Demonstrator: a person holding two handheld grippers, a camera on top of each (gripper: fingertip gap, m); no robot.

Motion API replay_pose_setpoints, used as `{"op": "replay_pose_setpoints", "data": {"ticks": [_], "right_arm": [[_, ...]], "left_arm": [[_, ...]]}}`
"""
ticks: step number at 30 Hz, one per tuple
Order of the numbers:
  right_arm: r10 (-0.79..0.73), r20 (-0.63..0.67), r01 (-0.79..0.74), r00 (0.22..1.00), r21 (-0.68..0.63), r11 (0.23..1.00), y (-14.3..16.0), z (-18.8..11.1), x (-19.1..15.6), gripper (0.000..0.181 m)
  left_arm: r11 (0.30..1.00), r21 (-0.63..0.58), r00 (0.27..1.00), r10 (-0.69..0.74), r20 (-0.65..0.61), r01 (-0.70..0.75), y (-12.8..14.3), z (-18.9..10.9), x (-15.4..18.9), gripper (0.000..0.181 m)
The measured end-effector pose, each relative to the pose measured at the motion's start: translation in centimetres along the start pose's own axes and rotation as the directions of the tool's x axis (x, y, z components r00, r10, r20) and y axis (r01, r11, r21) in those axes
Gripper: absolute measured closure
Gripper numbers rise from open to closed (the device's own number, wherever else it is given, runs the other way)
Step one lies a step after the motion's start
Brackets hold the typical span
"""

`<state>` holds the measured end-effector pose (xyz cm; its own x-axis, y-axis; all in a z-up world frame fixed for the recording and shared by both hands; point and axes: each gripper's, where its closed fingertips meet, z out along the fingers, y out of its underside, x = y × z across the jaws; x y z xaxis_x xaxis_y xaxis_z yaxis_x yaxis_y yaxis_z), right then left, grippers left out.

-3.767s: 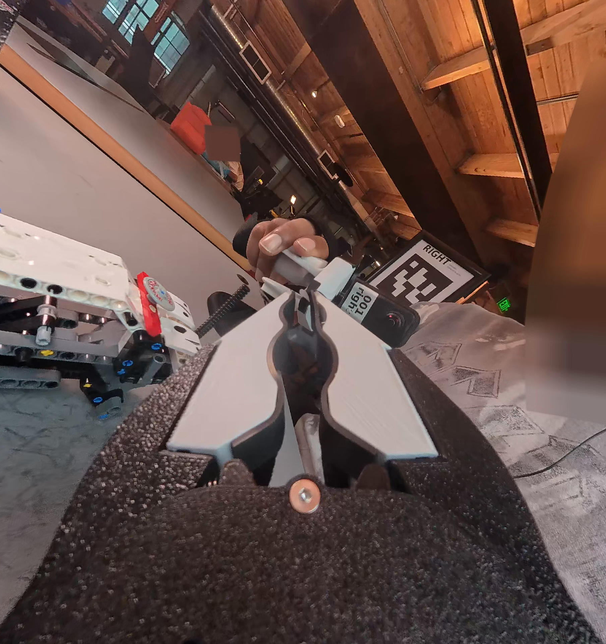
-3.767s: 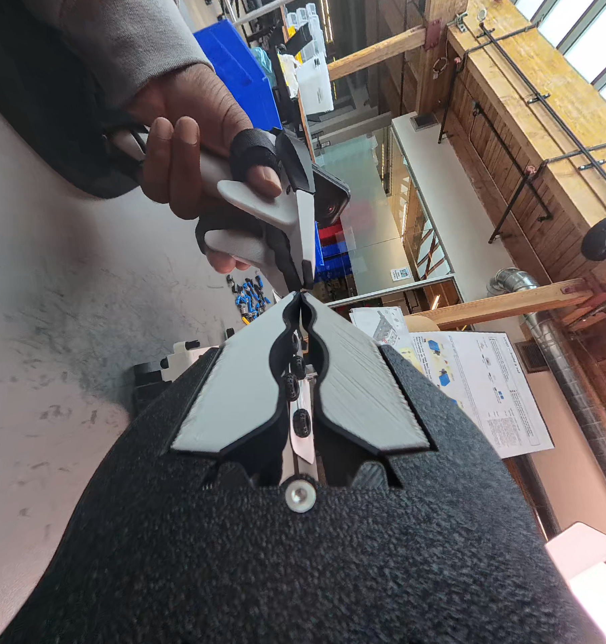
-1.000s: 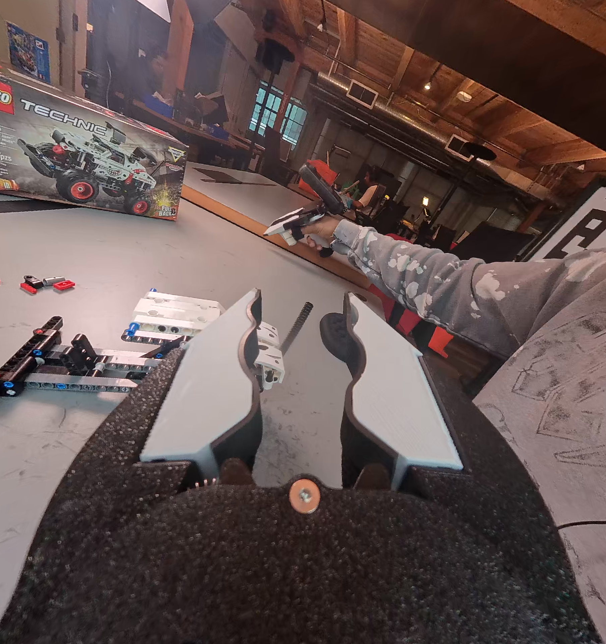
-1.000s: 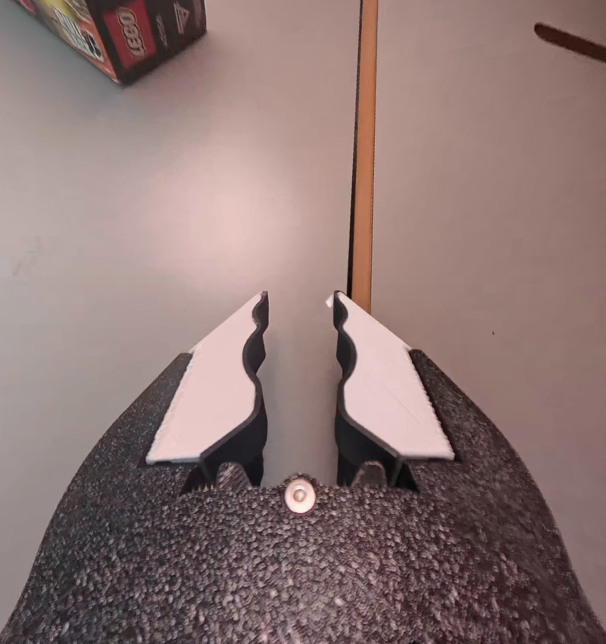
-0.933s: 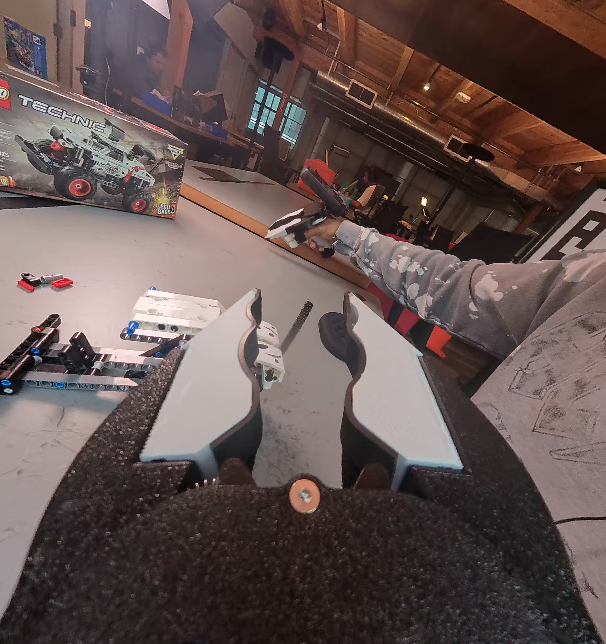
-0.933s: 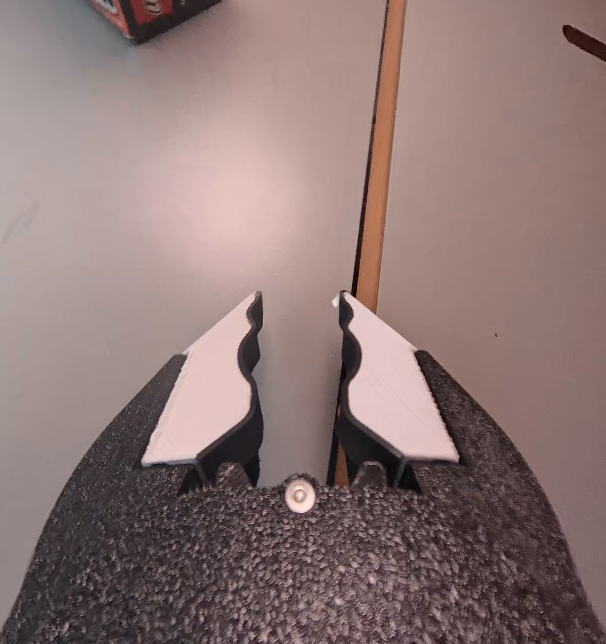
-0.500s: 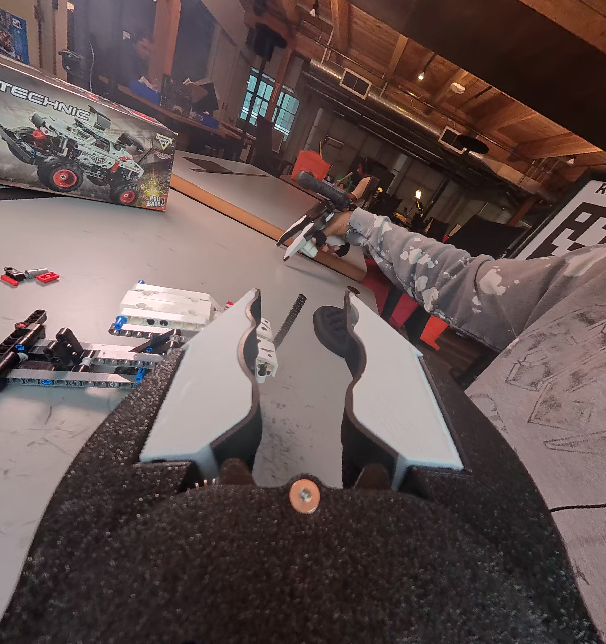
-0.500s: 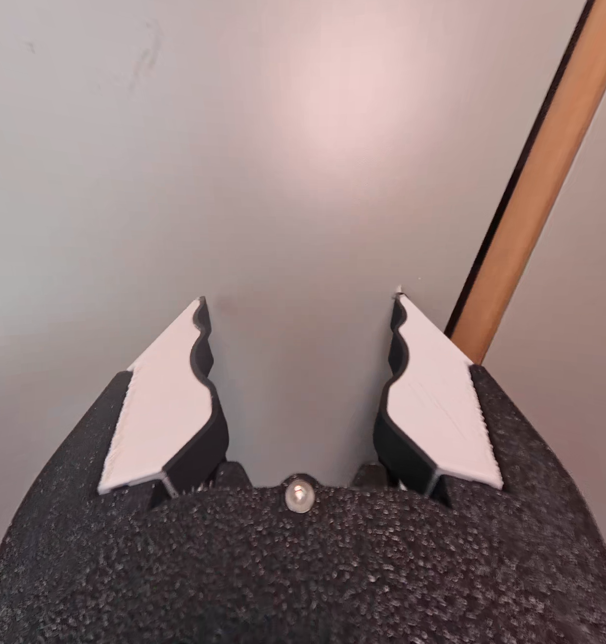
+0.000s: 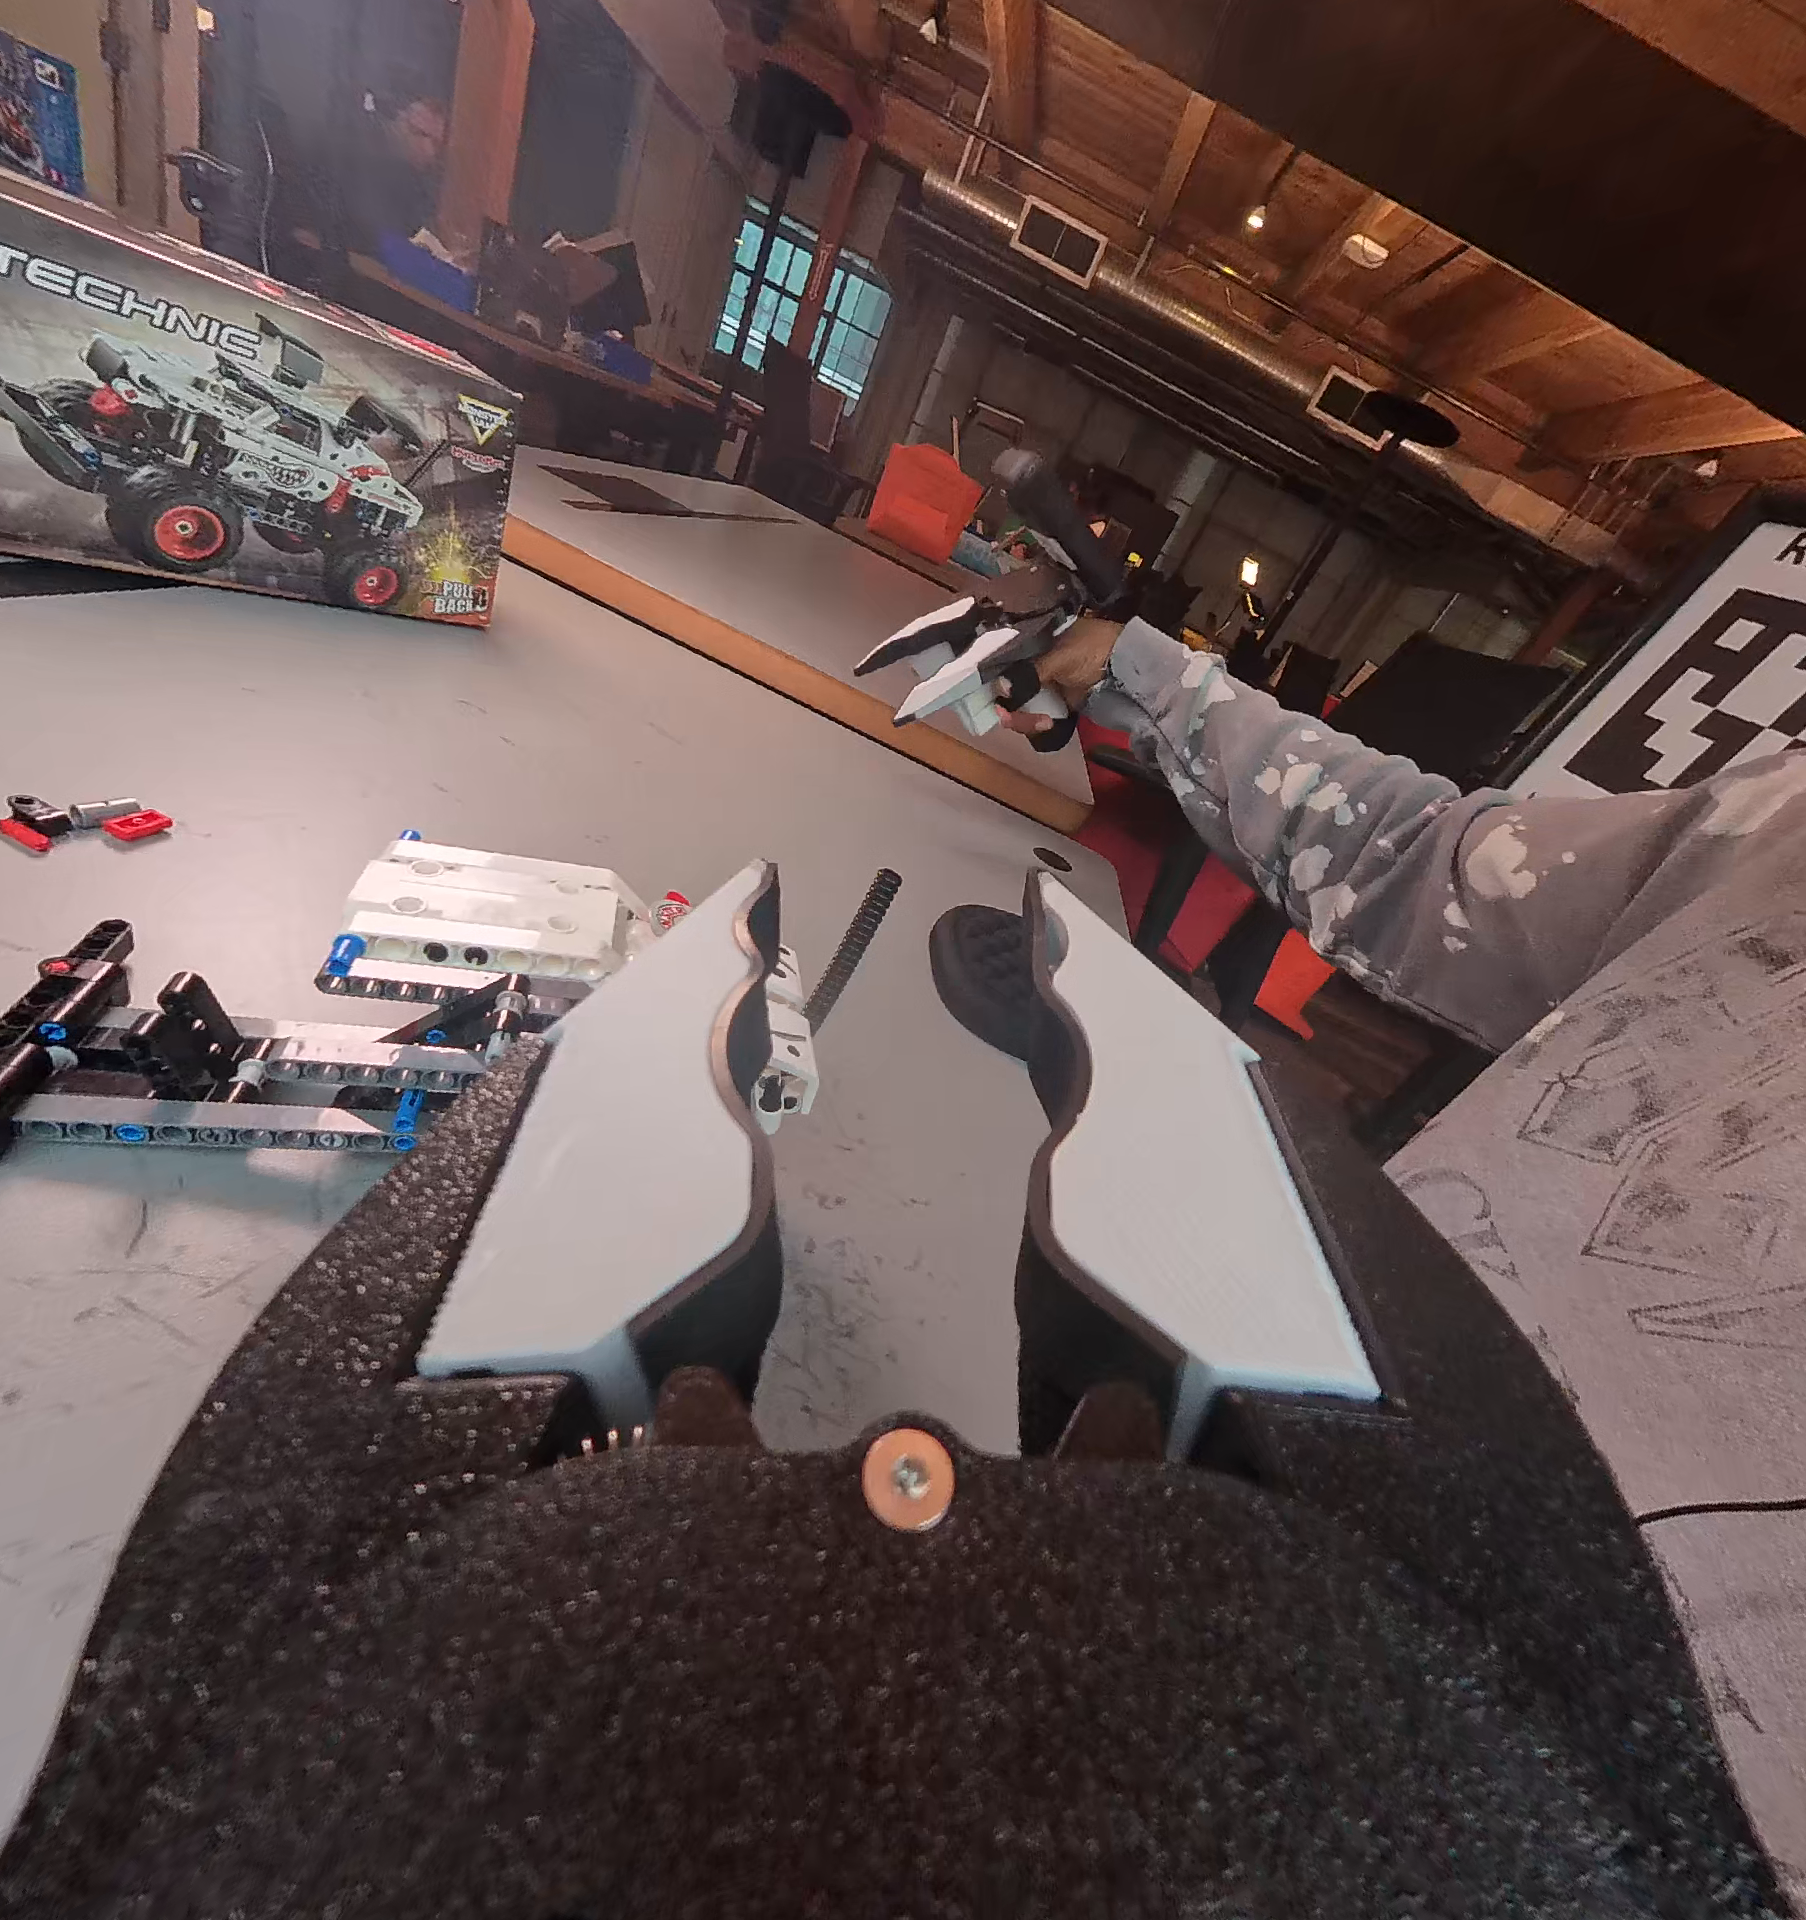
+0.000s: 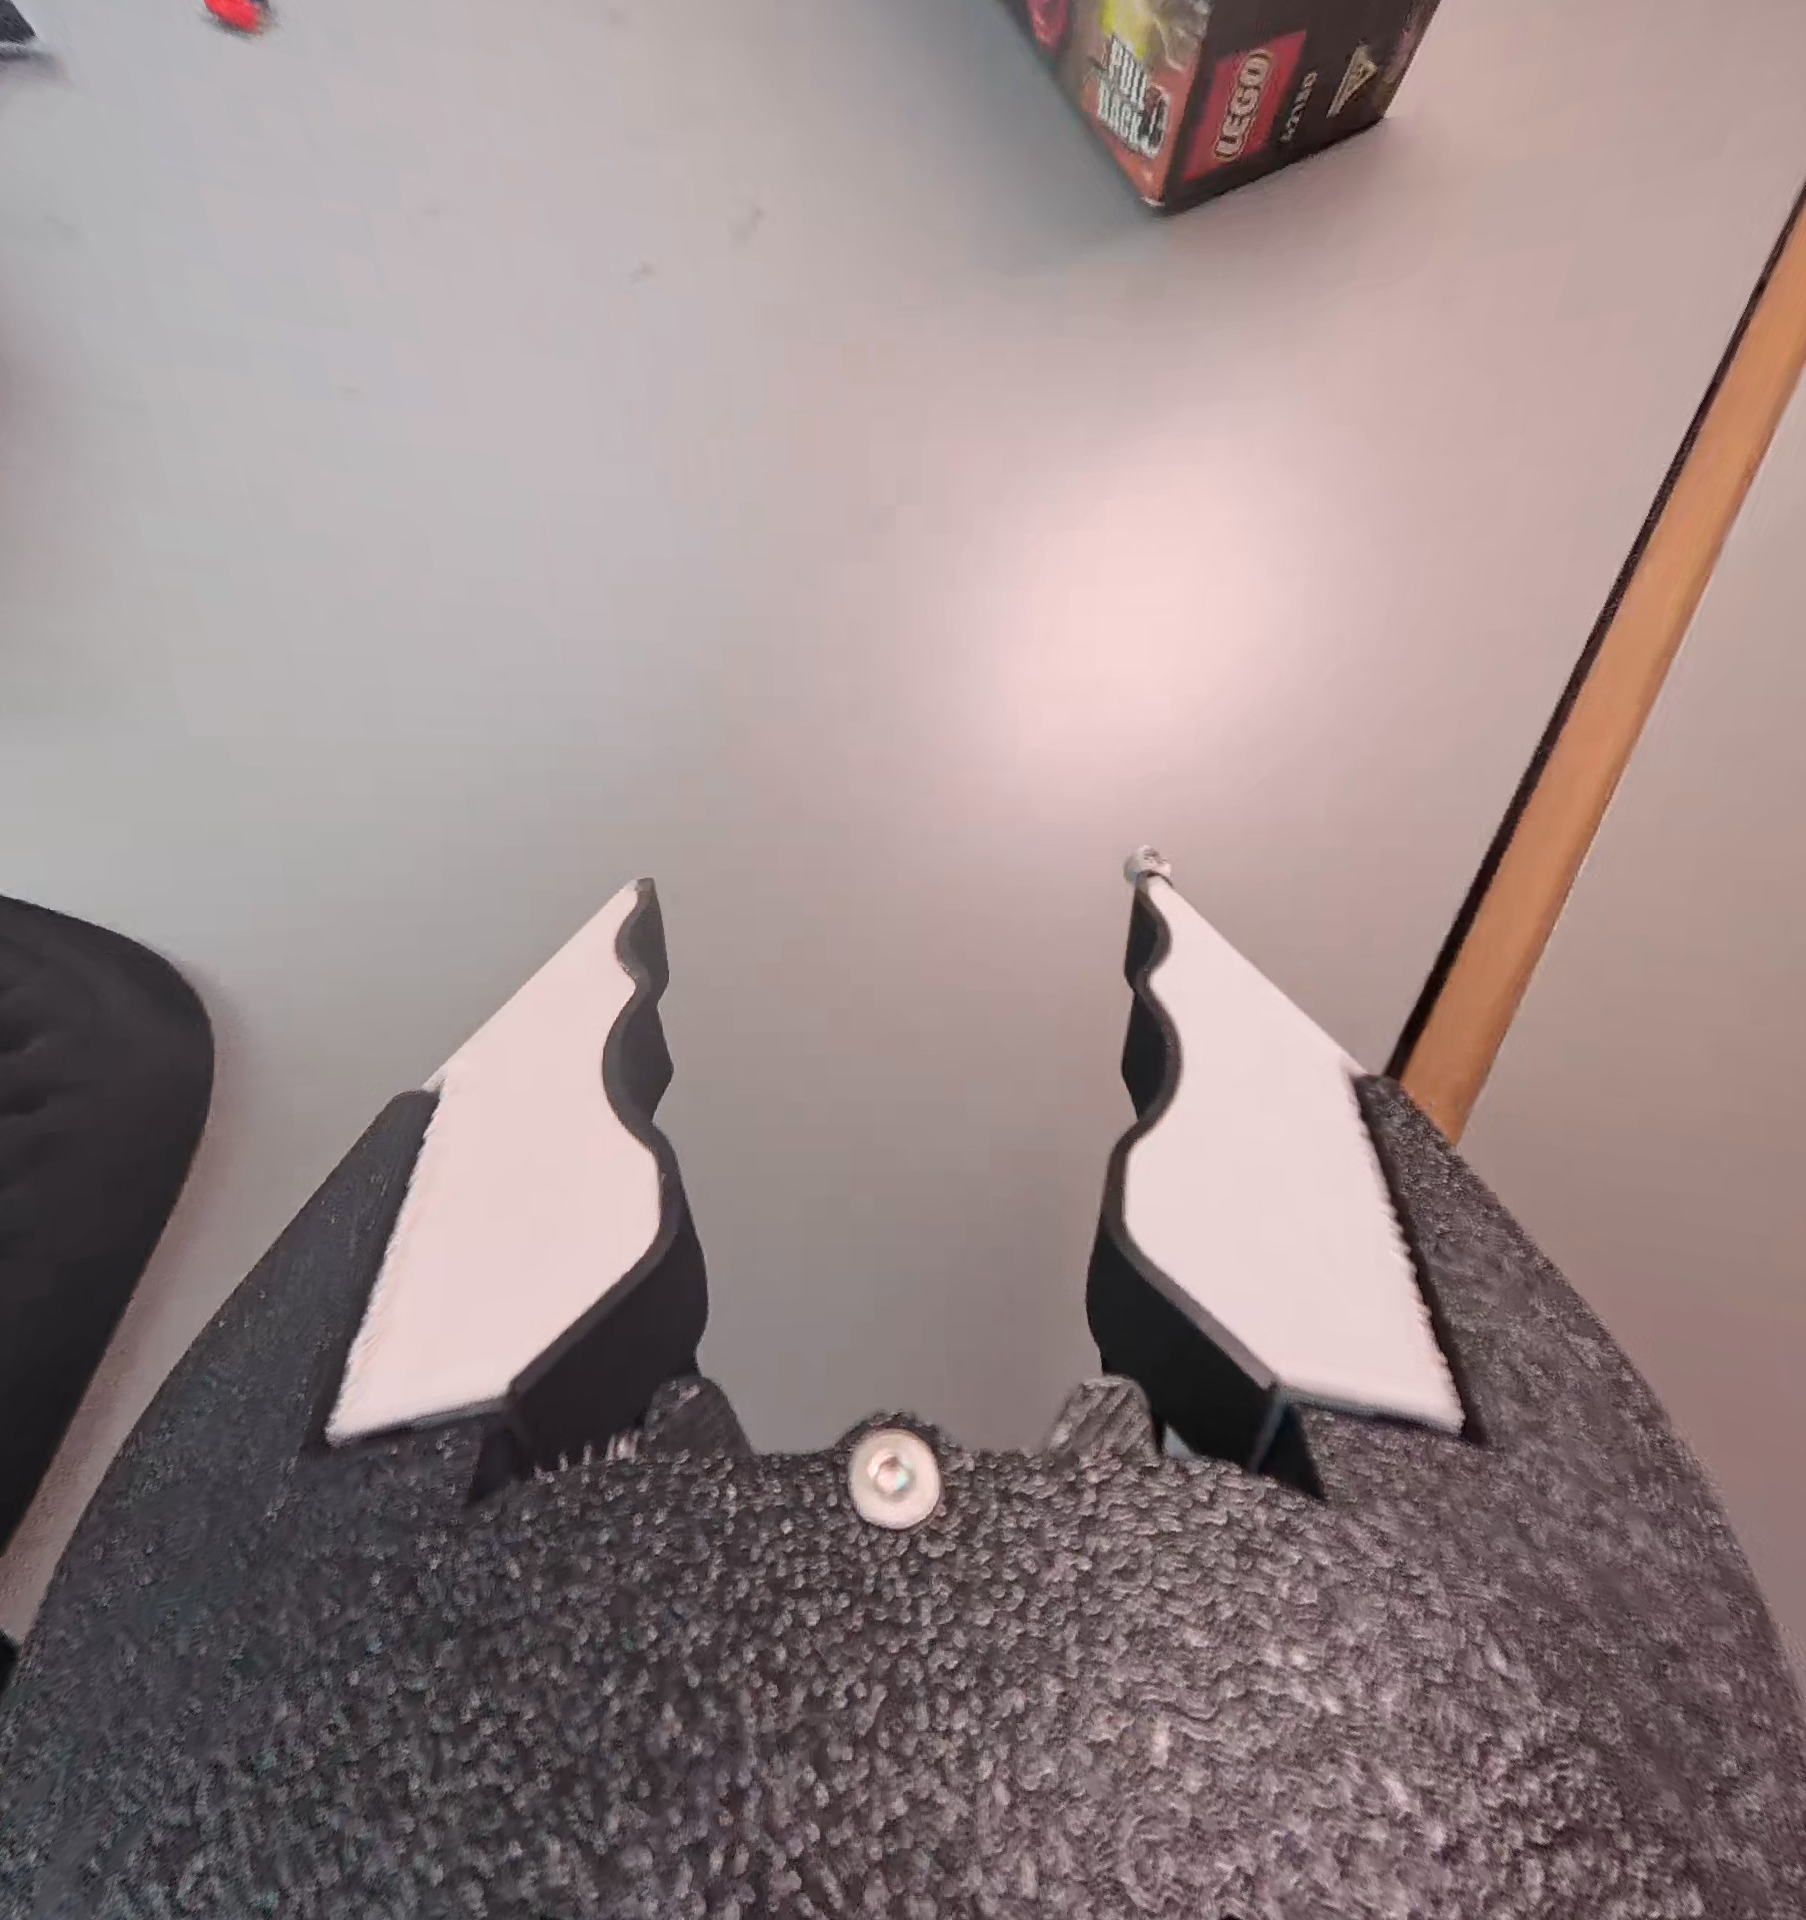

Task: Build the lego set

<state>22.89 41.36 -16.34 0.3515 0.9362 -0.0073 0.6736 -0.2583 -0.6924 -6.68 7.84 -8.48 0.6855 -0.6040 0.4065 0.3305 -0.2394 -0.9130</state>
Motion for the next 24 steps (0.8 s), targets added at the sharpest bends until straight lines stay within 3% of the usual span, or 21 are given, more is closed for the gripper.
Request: {"op": "replay_pose_setpoints", "data": {"ticks": [4, 8, 10, 12, 13, 15, 16, 20, 24], "right_arm": [[-0.07, -0.091, 0.051, 0.993, -0.197, 0.979, 3.7, 1.5, 1.7, 0.098], [0.037, -0.125, -0.075, 0.991, -0.308, 0.949, 6.5, 3.0, 3.1, 0.088], [0.125, -0.09, -0.145, 0.988, -0.284, 0.948, 6.3, 3.3, 2.7, 0.083], [0.114, -0.046, -0.123, 0.992, -0.276, 0.953, 6.2, 3.2, 1.9, 0.083], [0.114, 0.002, -0.109, 0.994, -0.274, 0.956, 6.1, 3.0, 1.0, 0.091], [0.142, 0.179, -0.094, 0.974, -0.252, 0.963, 5.4, 2.3, -2.3, 0.126], [0.126, 0.229, -0.074, 0.965, -0.22, 0.973, 4.8, 2.0, -3.4, 0.135], [-0.017, 0.28, 0.036, 0.96, -0.062, 0.997, 1.9, 1.2, -6.2, 0.148], [-0.234, 0.283, 0.199, 0.93, 0.146, 0.969, -2.9, 0.9, -11.8, 0.144]], "left_arm": [[1.0, -0.006, 1.0, 0.001, -0.001, -0.001, 0.1, 0.1, 0.1, 0.136], [1.0, -0.013, 1.0, 0.006, 0.001, -0.006, 0.3, 0.2, 0.1, 0.136], [1.0, -0.01, 1.0, 0.003, 0.002, -0.003, 0.3, 0.1, 0.1, 0.136], [1.0, -0.003, 1.0, -0.002, 0.003, 0.002, 0.2, -0.1, 0.1, 0.136], [1.0, 0.0, 1.0, -0.005, 0.002, 0.005, 0.1, -0.1, 0.0, 0.136], [1.0, 0.001, 1.0, -0.011, -0.001, 0.011, 0.1, -0.1, 0.0, 0.136], [1.0, -0.001, 1.0, -0.011, -0.003, 0.011, 0.2, -0.1, 0.0, 0.136], [1.0, -0.02, 1.0, -0.005, -0.011, 0.005, 0.5, 0.2, 0.2, 0.138], [0.999, -0.044, 1.0, 0.025, -0.017, -0.026, 0.6, 0.9, 0.6, 0.146]]}}
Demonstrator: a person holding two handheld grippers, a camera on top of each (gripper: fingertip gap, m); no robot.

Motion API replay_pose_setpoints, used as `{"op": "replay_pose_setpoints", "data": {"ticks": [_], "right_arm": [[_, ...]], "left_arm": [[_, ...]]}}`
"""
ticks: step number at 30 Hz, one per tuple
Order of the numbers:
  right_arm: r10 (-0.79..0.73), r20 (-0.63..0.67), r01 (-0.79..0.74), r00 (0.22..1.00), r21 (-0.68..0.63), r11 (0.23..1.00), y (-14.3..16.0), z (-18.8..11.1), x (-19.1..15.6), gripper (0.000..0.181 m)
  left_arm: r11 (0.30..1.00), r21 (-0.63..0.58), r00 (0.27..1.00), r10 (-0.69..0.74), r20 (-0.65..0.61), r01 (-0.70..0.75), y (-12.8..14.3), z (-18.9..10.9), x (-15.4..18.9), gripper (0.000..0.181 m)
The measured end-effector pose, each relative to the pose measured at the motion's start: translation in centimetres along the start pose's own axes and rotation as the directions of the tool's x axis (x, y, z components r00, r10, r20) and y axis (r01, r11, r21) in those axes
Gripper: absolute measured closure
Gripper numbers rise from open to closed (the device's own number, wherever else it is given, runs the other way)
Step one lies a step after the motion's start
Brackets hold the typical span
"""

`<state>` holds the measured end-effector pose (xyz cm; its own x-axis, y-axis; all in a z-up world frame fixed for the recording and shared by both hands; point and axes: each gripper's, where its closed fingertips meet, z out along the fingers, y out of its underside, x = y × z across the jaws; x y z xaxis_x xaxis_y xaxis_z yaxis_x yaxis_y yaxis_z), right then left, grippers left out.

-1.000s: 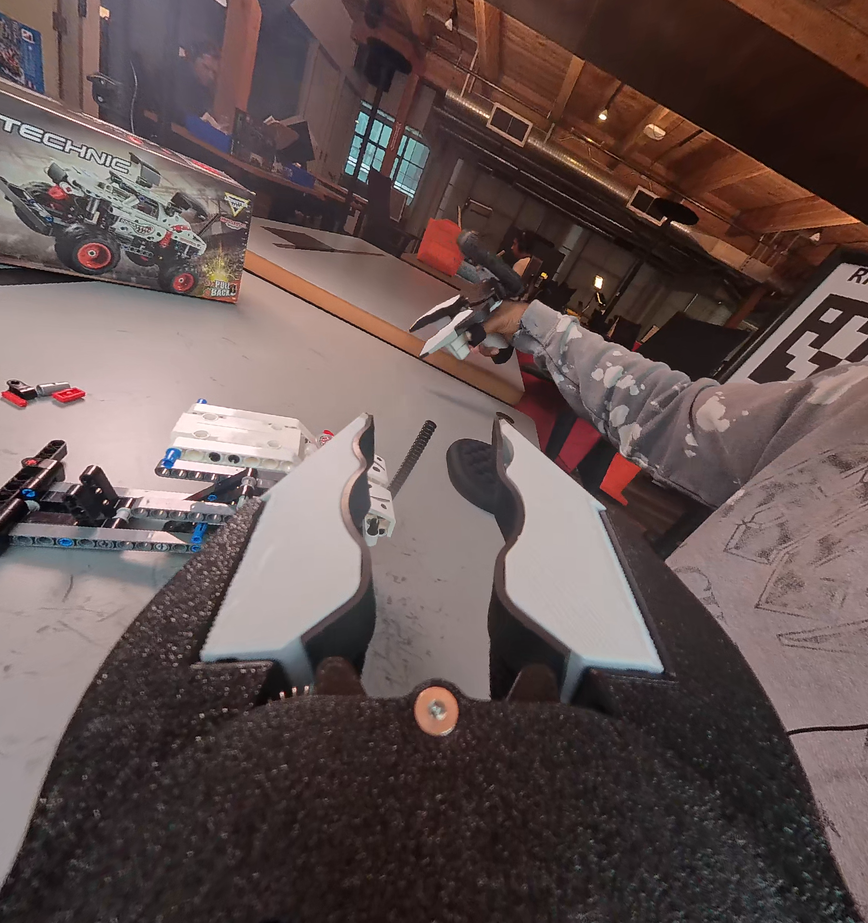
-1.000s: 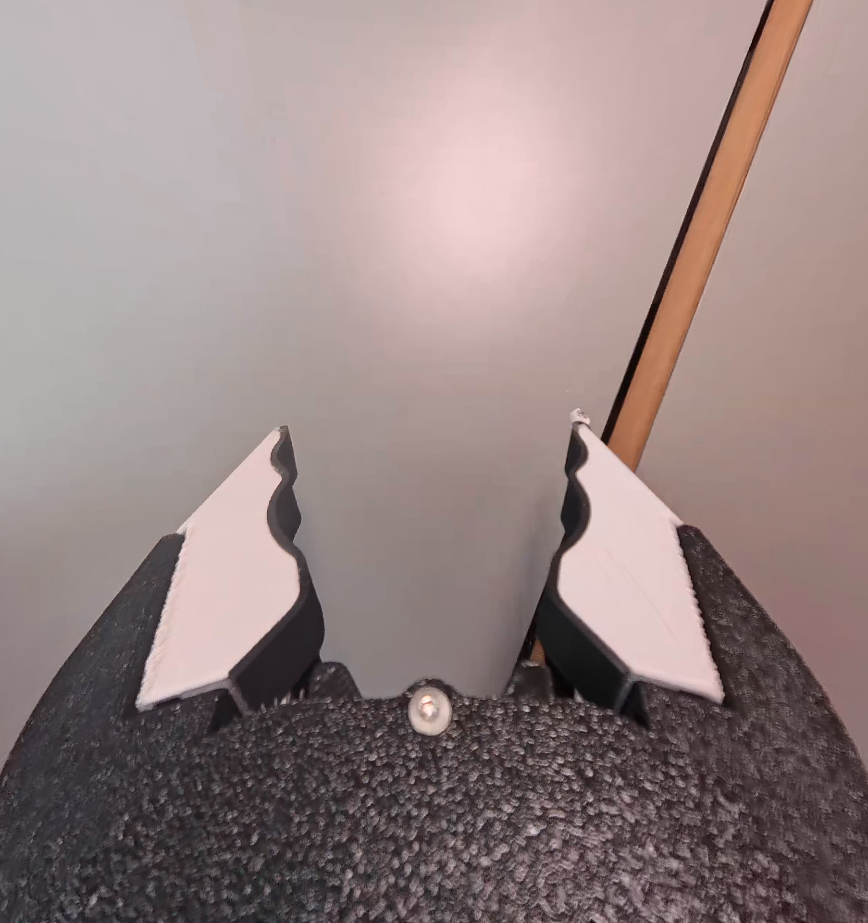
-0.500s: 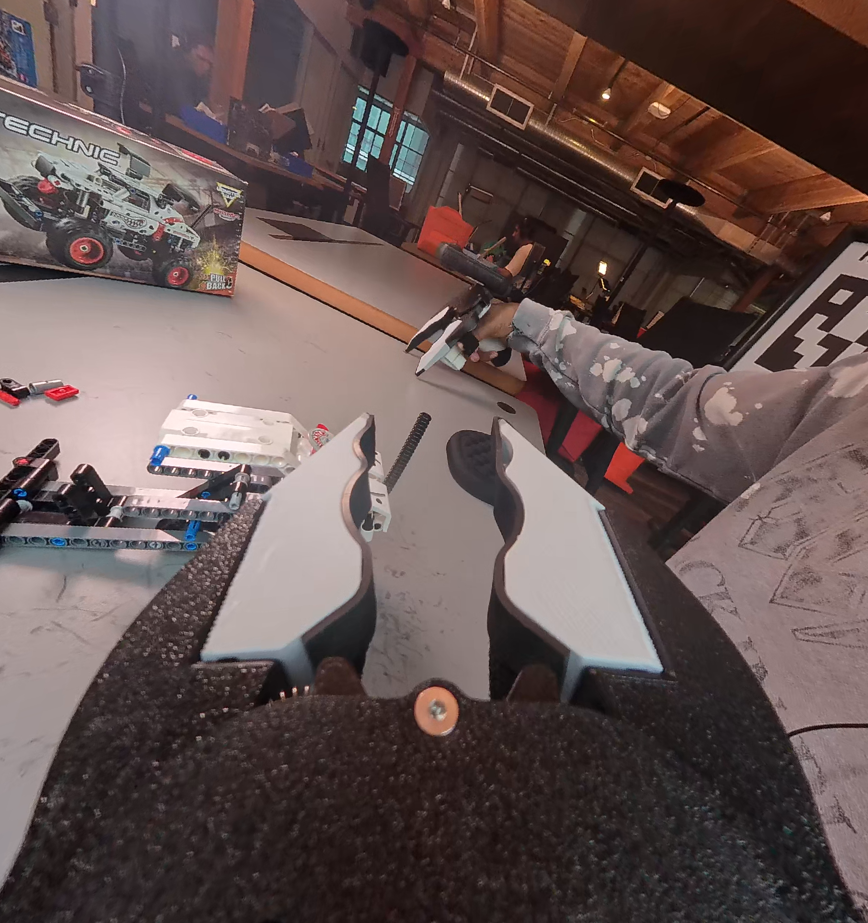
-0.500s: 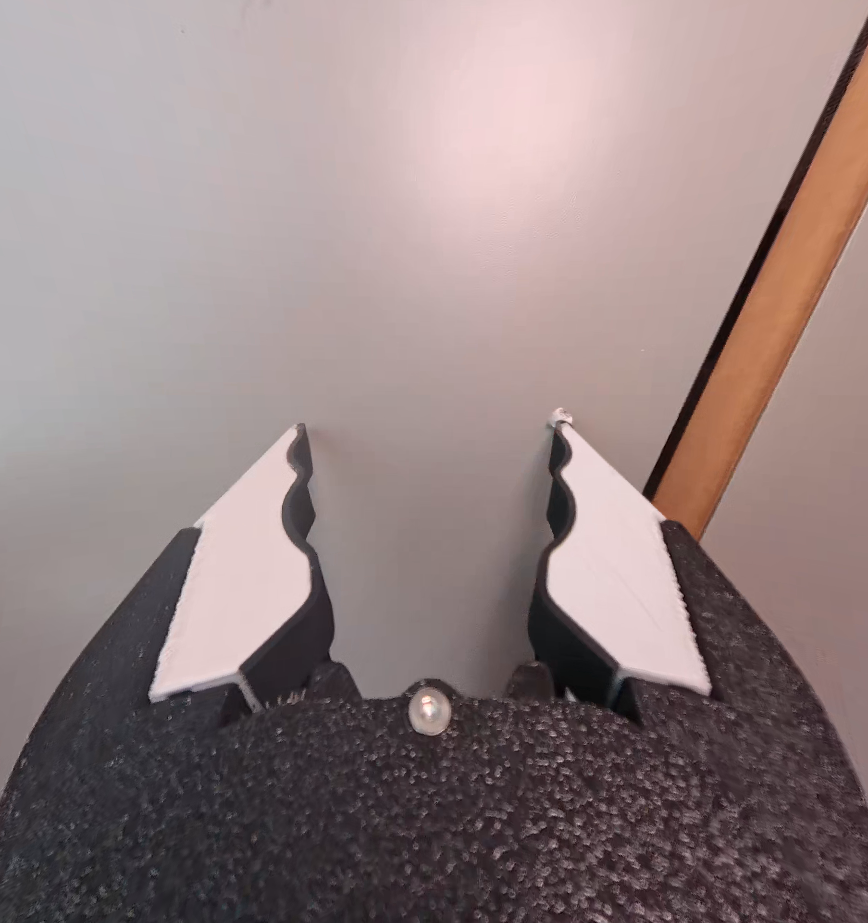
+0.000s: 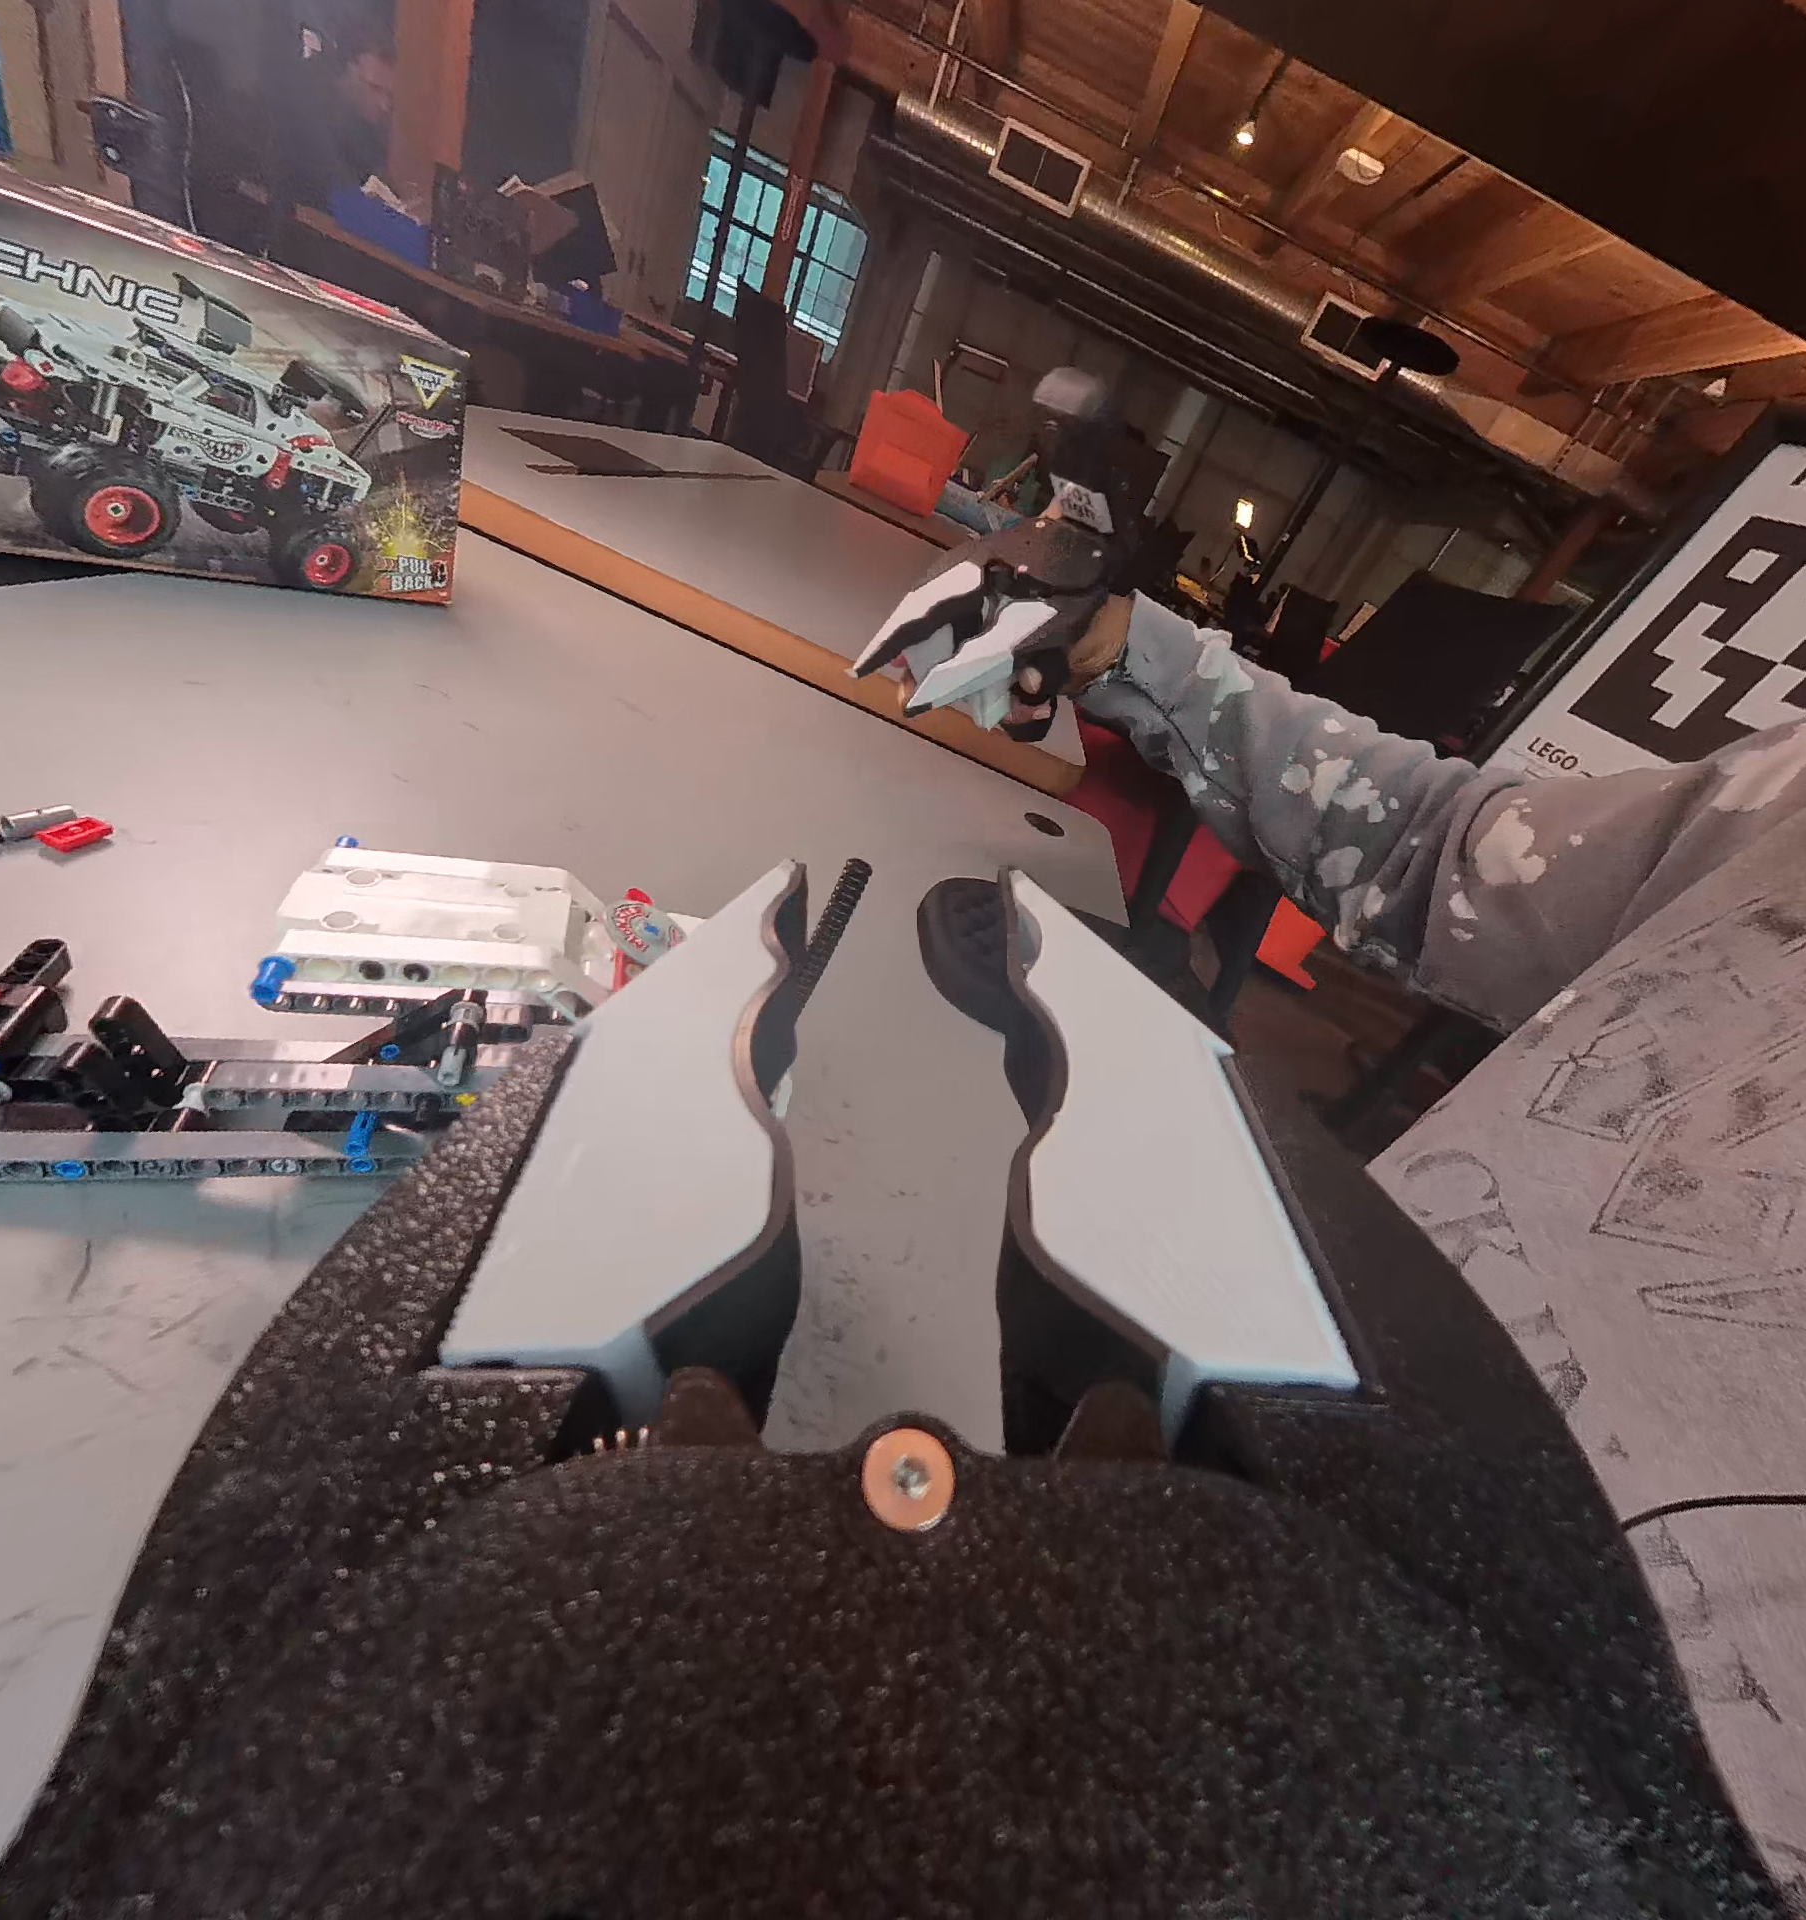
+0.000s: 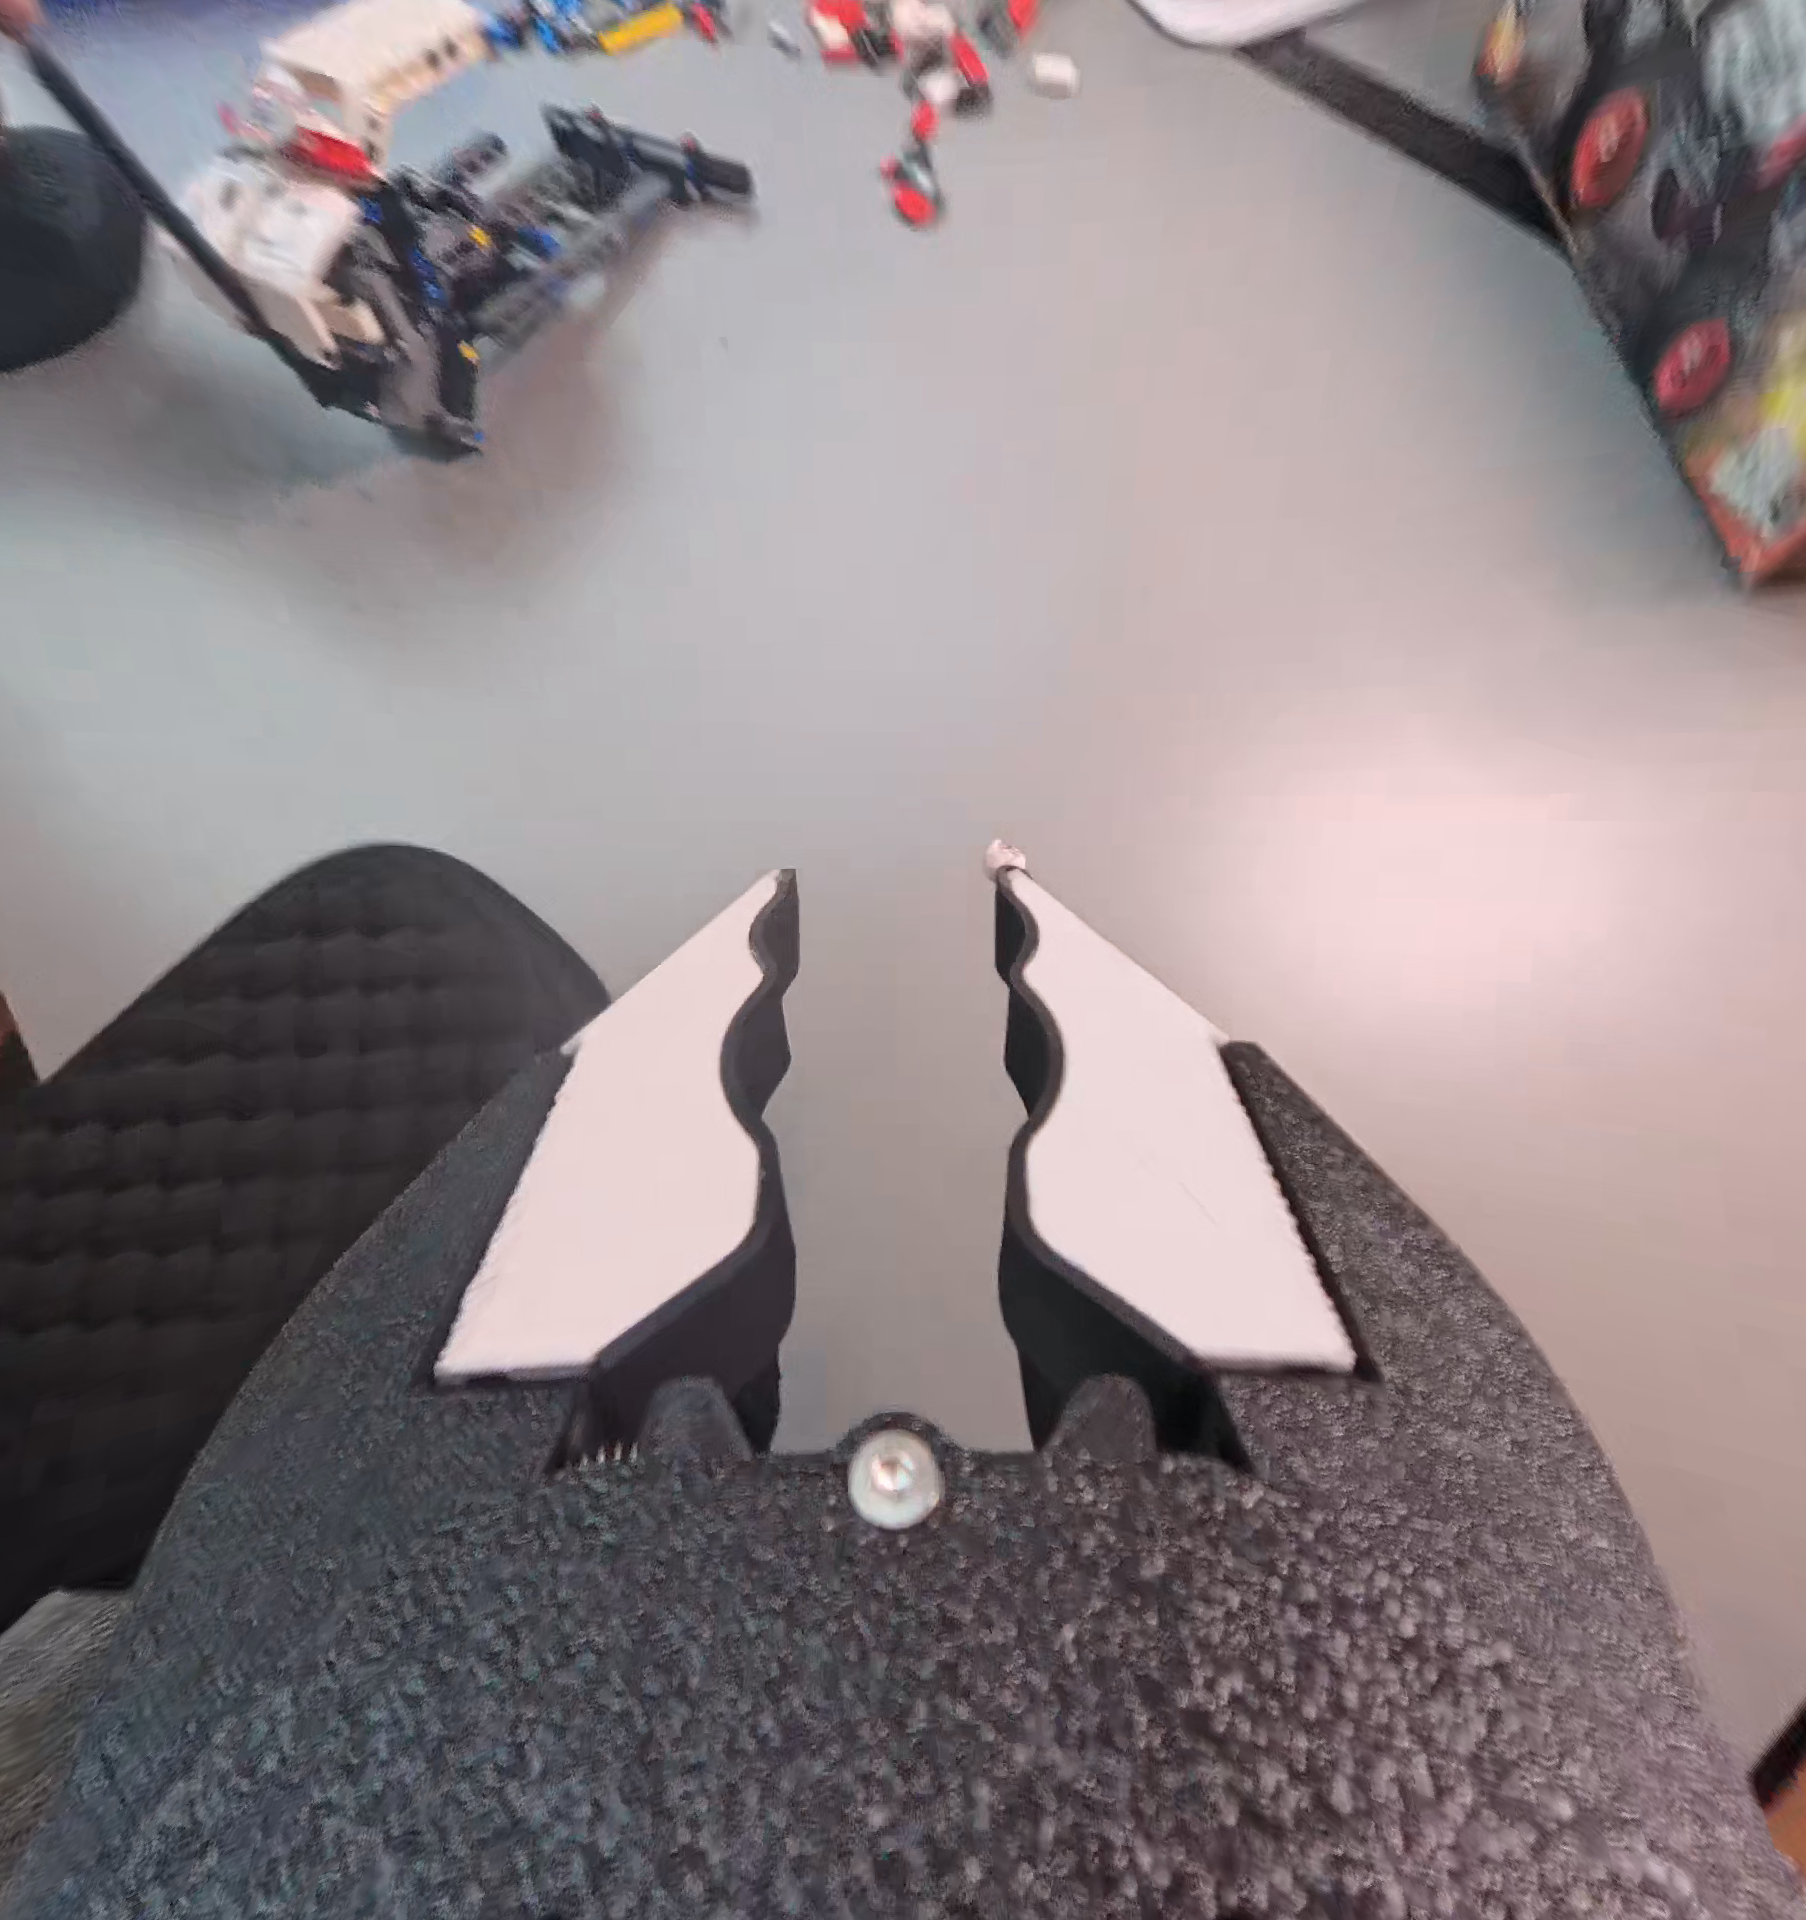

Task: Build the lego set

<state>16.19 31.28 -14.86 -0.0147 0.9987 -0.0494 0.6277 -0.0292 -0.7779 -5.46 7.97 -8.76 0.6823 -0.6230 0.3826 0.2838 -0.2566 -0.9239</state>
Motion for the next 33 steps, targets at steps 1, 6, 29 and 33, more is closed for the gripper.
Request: {"op": "replay_pose_setpoints", "data": {"ticks": [1, 6, 29, 33], "right_arm": [[-0.073, 0.011, 0.072, 0.997, 0.047, 0.996, -2.0, 0.8, -1.9, 0.142], [-0.434, 0.107, 0.407, 0.895, 0.206, 0.89, -9.5, 6.6, -14.2, 0.126], [-0.701, 0.171, 0.568, 0.692, 0.471, 0.675, -16.6, 11.8, -26.0, 0.127], [-0.691, 0.162, 0.551, 0.705, 0.488, 0.677, -16.7, 11.4, -25.7, 0.128]], "left_arm": [[1.0, -0.002, 1.0, 0.013, -0.002, -0.013, 0.0, 0.3, 0.2, 0.149], [0.995, -0.021, 0.995, 0.099, 0.021, -0.098, -0.4, 2.0, 1.0, 0.155], [0.984, -0.014, 0.982, 0.18, 0.056, -0.179, -1.2, 0.4, 1.3, 0.178], [0.982, -0.019, 0.979, 0.191, 0.075, -0.19, -1.2, 0.0, 0.9, 0.178]]}}
